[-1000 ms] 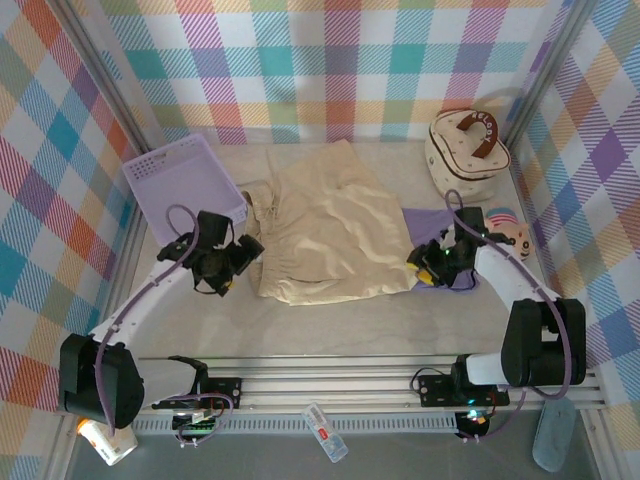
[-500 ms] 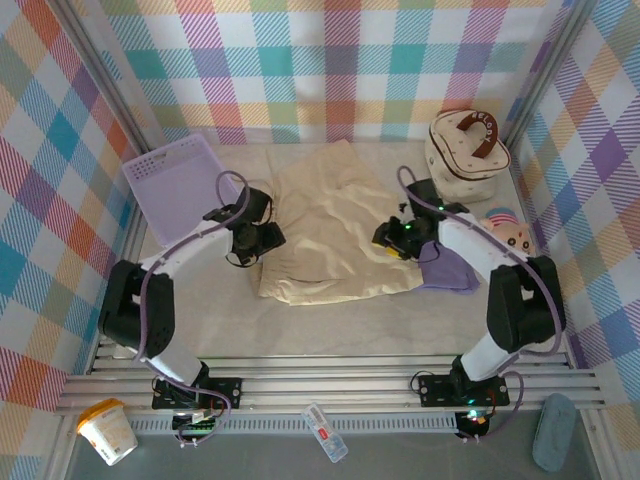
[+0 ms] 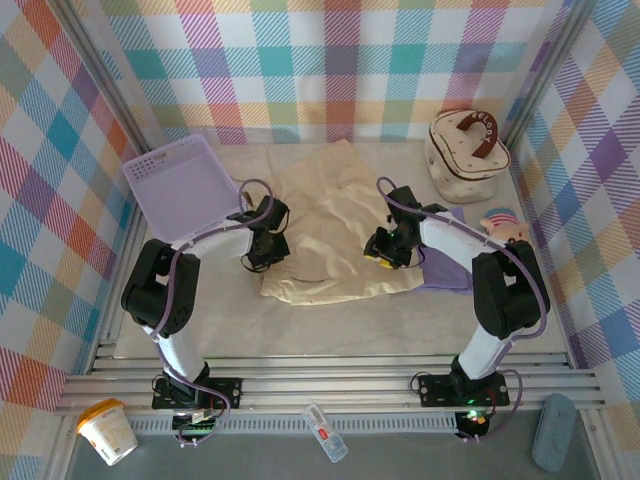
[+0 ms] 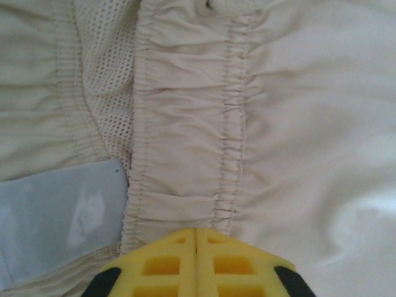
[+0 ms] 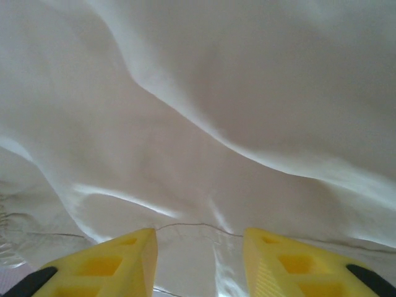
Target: Fold and stack the mixed laundry pile
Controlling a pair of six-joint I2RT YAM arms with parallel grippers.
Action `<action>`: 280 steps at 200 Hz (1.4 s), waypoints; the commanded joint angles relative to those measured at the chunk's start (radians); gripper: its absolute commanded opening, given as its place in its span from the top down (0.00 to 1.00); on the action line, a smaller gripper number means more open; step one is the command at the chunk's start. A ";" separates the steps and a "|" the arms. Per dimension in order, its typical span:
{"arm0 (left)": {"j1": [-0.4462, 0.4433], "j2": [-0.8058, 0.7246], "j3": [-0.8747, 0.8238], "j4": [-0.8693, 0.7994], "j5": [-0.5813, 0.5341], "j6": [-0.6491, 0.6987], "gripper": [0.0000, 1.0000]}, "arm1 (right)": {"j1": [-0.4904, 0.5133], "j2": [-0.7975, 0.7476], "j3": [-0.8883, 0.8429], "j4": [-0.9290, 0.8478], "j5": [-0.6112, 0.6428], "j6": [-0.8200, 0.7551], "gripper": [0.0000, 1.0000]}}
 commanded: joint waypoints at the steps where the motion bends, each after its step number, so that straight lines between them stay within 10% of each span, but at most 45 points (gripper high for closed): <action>1: -0.002 -0.029 0.046 -0.010 -0.012 0.015 1.00 | -0.017 0.021 0.031 -0.047 0.035 -0.013 0.60; 52: -0.002 -0.103 0.064 -0.139 -0.085 0.040 1.00 | -0.059 0.009 0.048 -0.043 0.022 -0.022 0.61; 124: -0.018 -0.209 -0.204 -0.033 0.021 0.004 0.59 | -0.062 0.019 0.046 -0.045 0.009 -0.032 0.59; 162: -0.026 -0.179 -0.222 0.061 0.092 -0.015 0.56 | -0.064 0.016 0.057 -0.059 0.010 -0.039 0.59; 235: -0.042 -0.172 -0.200 0.100 0.150 -0.024 0.70 | -0.066 0.004 0.035 -0.059 0.013 -0.033 0.59; 261: -0.043 -0.200 -0.207 0.076 0.151 -0.013 0.99 | -0.072 -0.002 0.025 -0.057 0.016 -0.033 0.59; 280: -0.043 -0.274 -0.182 0.012 0.135 0.009 1.00 | -0.083 0.002 0.019 -0.052 0.016 -0.032 0.59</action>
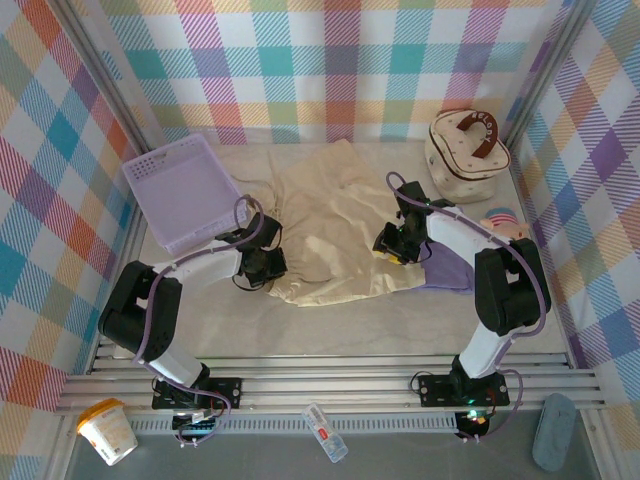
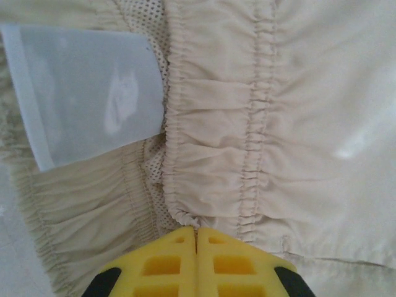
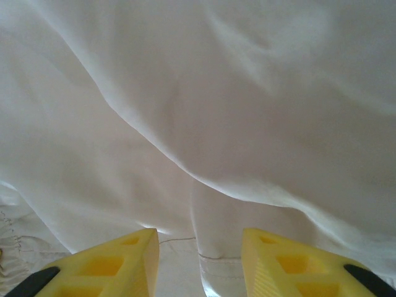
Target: Fold and stack the mixed laundry pile
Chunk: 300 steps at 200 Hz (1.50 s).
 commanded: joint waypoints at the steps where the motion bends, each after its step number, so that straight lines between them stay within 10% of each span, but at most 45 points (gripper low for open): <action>1: -0.010 -0.089 0.033 -0.066 0.001 0.027 1.00 | -0.015 -0.011 -0.012 -0.016 -0.001 -0.006 0.59; 69: 0.001 -0.423 -0.135 -0.424 -0.128 -0.061 1.00 | -0.040 0.003 -0.006 -0.029 0.012 -0.017 0.59; 90: 0.001 -0.453 -0.159 -0.455 -0.186 -0.130 0.43 | -0.040 -0.020 -0.020 -0.046 0.006 -0.026 0.57; 113: 0.001 -0.460 -0.084 -0.460 -0.235 -0.139 0.20 | -0.040 -0.064 -0.046 -0.082 0.007 -0.042 0.43; 169: -0.002 -0.454 -0.186 -0.360 -0.062 -0.370 0.24 | -0.040 -0.242 -0.205 -0.115 -0.027 0.021 0.07; 300: -0.070 -0.371 -0.314 -0.058 -0.084 -0.771 0.31 | -0.042 -0.101 -0.257 0.072 -0.125 0.134 0.10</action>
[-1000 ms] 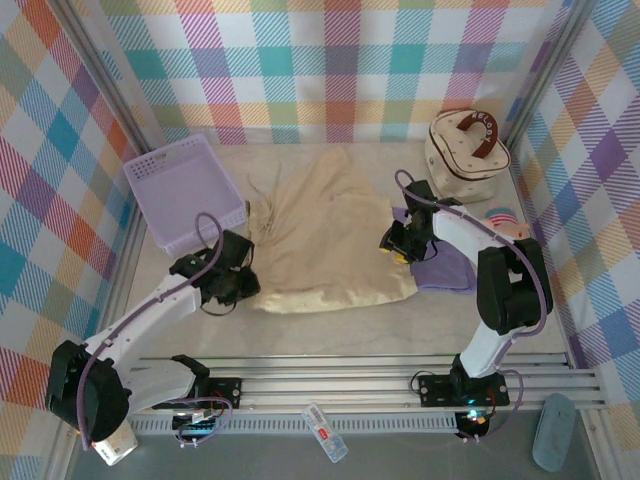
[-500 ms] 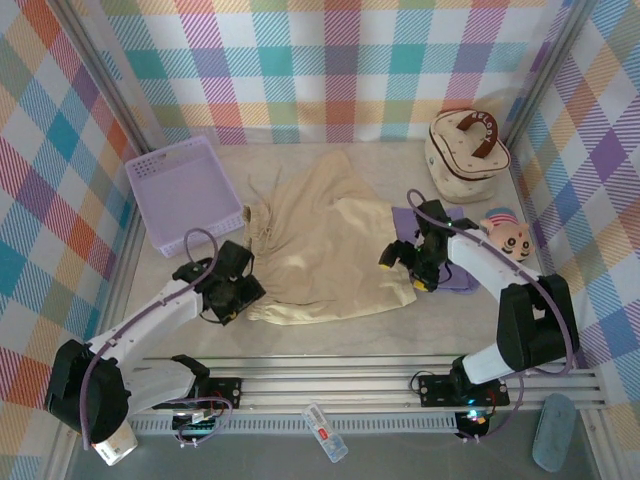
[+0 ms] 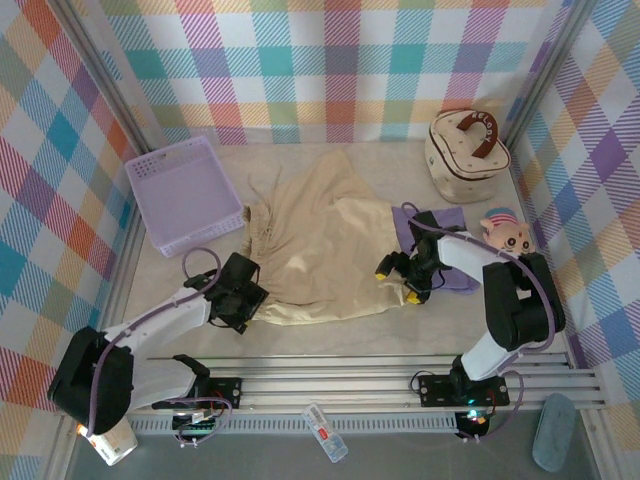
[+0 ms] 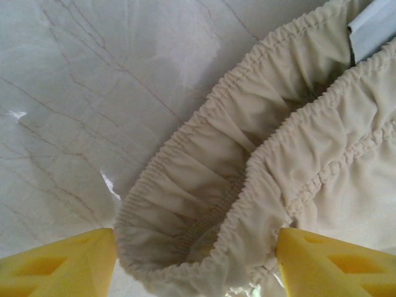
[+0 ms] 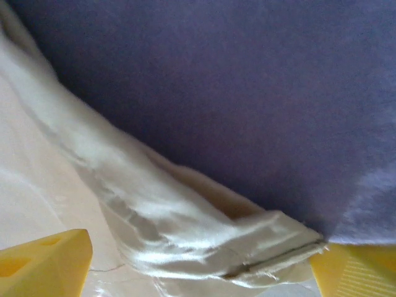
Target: Fold and stack the mixed laundry pile
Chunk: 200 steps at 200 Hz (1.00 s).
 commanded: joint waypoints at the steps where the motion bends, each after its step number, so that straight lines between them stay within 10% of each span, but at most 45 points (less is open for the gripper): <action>1: -0.033 0.028 0.036 0.032 -0.032 -0.082 0.31 | -0.001 0.009 0.025 0.041 -0.031 0.036 0.10; 90: -0.060 -0.030 0.068 -0.077 -0.079 -0.163 0.28 | -0.003 -0.149 0.055 -0.205 -0.013 -0.040 0.09; 147: -0.064 0.024 0.017 -0.032 -0.078 -0.176 0.43 | -0.005 -0.031 0.031 -0.051 -0.032 0.052 0.14; 200: -0.066 -0.027 0.021 -0.077 -0.125 -0.178 0.76 | -0.005 0.021 0.021 0.013 -0.022 0.087 0.74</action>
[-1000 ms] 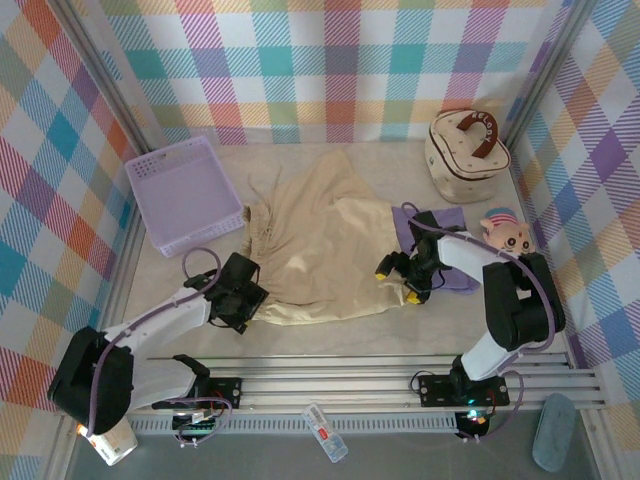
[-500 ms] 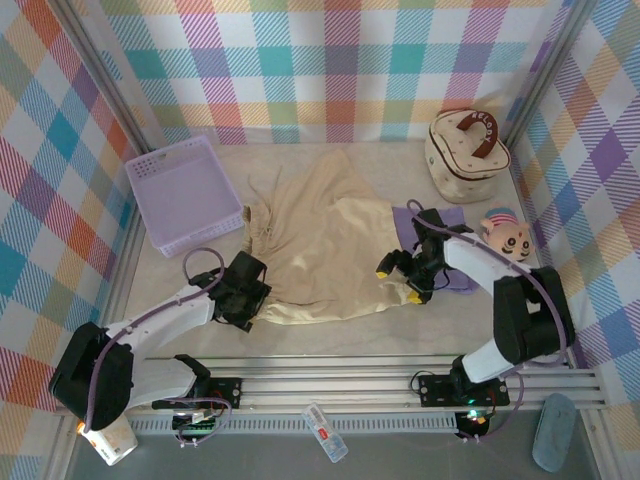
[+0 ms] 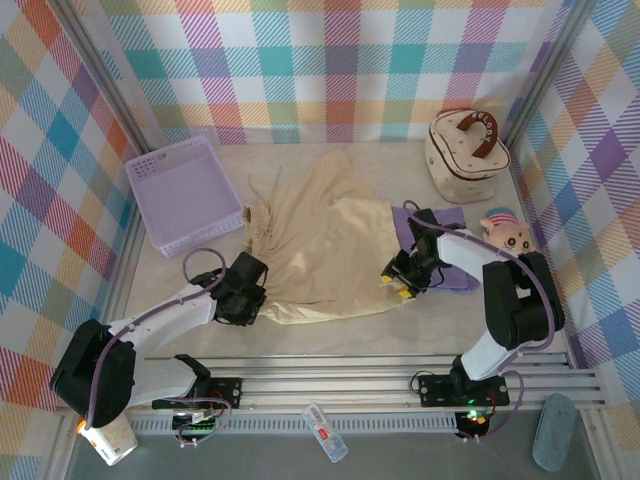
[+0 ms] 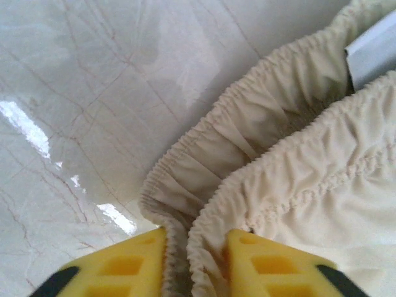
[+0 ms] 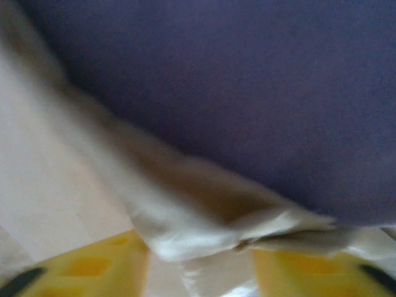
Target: Fold and stack the mixed laundry pile
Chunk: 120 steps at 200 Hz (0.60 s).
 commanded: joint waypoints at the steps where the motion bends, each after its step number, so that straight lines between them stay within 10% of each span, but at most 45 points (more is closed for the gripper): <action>1: -0.012 -0.041 -0.006 -0.063 -0.043 -0.009 0.76 | -0.005 0.007 0.000 0.031 -0.006 0.032 0.75; 21: -0.012 -0.077 0.018 -0.096 -0.069 -0.006 0.78 | -0.006 -0.044 0.006 0.000 0.012 0.027 0.94; 120: 0.136 -0.091 0.267 -0.192 -0.107 0.229 0.90 | -0.076 -0.225 0.135 -0.120 0.004 -0.016 1.00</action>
